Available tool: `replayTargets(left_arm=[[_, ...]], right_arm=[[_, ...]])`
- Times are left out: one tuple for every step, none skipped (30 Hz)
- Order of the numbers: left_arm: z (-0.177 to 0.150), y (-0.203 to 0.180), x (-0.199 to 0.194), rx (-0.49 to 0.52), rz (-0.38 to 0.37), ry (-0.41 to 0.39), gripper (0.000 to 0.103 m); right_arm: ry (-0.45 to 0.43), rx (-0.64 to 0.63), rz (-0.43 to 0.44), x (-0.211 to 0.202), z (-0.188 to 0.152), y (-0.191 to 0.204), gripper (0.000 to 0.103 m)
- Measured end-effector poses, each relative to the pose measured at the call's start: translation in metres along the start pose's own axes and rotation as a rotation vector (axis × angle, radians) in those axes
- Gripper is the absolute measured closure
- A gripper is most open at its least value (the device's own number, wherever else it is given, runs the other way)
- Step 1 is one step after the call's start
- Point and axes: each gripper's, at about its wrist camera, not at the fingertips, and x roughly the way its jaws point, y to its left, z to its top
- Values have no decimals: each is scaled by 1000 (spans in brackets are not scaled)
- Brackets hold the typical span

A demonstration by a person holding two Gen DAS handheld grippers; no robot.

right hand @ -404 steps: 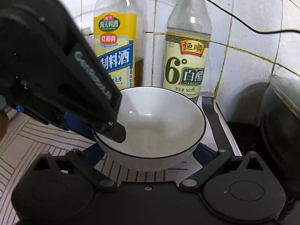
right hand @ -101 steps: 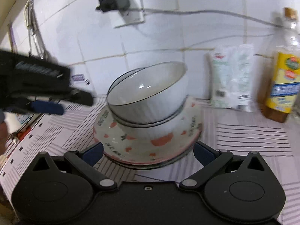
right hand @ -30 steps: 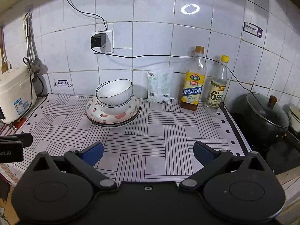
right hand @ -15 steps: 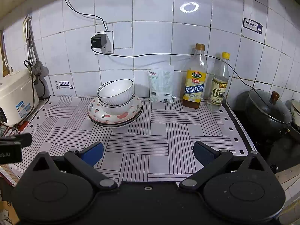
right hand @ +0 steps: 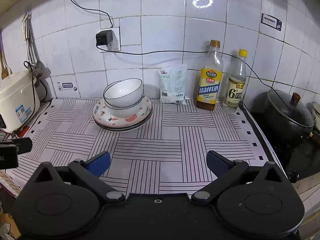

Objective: Organize plates and bowls

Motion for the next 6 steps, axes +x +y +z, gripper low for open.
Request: replayTargets(left_arm=[[0,0,0,-1,2,0,0],[0,0,0,-2,5,0,0],[-1,0,0,-1,5,0,0],[-1,0,1,2,7,0,0],[-1,0,1,3,9,2,0],[-2,0,1,1,11,4,0]], right_arm=[[3,3,1,1,0,0,0],[4,5,4,1,0,0,0],[6,6,5,2,0,-1,0],[6,5,3,2,0,0,0],[5,3,1,2,0,-1,0],[3,1,0,2,1,0,0]])
